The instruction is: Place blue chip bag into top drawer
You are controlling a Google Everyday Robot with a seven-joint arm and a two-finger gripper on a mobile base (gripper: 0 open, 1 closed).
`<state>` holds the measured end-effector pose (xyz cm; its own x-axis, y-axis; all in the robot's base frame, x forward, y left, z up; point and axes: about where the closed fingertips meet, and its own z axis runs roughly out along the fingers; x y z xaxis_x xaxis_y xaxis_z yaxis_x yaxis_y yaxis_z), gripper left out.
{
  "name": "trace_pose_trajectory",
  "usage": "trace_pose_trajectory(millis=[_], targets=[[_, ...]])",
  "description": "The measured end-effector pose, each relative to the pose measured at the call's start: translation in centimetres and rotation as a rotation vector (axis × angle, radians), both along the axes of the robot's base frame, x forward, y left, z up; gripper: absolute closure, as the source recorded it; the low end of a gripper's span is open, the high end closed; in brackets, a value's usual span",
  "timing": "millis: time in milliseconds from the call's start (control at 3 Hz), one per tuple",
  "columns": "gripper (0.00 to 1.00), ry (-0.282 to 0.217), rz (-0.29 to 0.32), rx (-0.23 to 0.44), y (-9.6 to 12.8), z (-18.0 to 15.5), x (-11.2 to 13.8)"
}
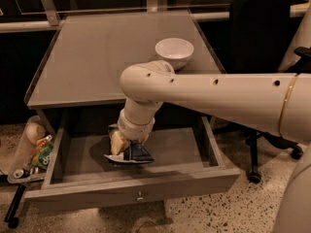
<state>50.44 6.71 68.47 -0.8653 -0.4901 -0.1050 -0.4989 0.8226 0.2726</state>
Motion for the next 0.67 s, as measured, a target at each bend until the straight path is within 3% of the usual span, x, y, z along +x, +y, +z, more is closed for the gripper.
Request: trace_pose_trajectory(millis=[333, 667], targets=[[0.00, 0.000, 0.000, 0.000, 0.00, 0.00, 0.00], [0.00, 0.000, 0.000, 0.000, 0.00, 0.00, 0.00]])
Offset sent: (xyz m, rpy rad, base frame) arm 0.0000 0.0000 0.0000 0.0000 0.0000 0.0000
